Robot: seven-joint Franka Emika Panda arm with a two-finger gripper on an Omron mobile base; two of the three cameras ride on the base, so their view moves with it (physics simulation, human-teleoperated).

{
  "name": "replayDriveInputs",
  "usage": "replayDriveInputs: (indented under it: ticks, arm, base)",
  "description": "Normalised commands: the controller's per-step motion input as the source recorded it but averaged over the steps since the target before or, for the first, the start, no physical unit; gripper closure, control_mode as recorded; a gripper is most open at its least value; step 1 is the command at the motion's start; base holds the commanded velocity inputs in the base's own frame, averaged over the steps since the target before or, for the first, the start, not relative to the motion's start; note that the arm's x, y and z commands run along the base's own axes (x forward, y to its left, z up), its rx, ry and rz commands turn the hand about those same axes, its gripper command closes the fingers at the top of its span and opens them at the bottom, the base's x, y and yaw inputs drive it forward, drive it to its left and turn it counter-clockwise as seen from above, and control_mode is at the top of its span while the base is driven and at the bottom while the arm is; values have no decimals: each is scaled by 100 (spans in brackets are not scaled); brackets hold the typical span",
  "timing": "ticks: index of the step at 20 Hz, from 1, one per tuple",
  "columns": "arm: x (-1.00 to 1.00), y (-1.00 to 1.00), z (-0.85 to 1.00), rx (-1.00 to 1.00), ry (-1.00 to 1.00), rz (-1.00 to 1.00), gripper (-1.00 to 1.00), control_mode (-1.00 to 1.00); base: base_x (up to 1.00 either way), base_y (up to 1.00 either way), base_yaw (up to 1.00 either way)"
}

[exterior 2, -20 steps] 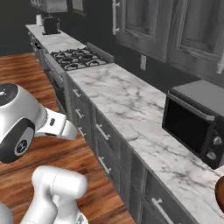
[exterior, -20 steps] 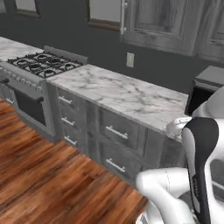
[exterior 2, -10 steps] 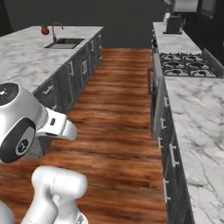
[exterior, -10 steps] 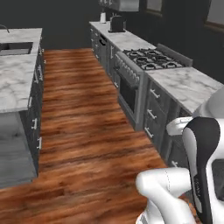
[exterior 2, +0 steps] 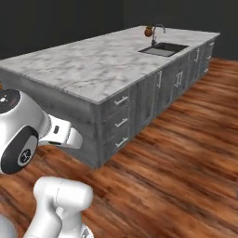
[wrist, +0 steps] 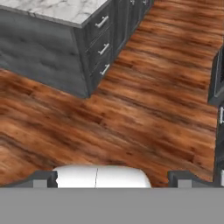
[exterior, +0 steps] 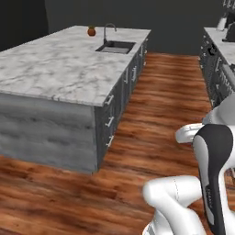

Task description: Take the lemon wedge, broccoli, and lemon from the freezer and place them in the bowl on the counter.

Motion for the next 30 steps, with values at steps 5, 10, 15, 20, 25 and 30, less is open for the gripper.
replayDriveInputs:
  ticks: [5, 10, 15, 20, 25, 30]
  arm:
    - [0, 0, 0, 0, 0, 0, -100, 100]
    - [0, 0, 0, 0, 0, 0, -100, 100]
    - [0, 0, 0, 0, 0, 0, -100, 100]
    - [0, 0, 0, 0, 0, 0, -100, 100]
    - [0, 0, 0, 0, 0, 0, -100, 100]
    - [0, 0, 0, 0, 0, 0, -100, 100]
  base:
    - [100, -37, 57]
    - [100, -22, 64]
    - [85, -10, 79]
    - [54, -3, 88]
    - [73, -6, 82]
    - [100, -27, 63]
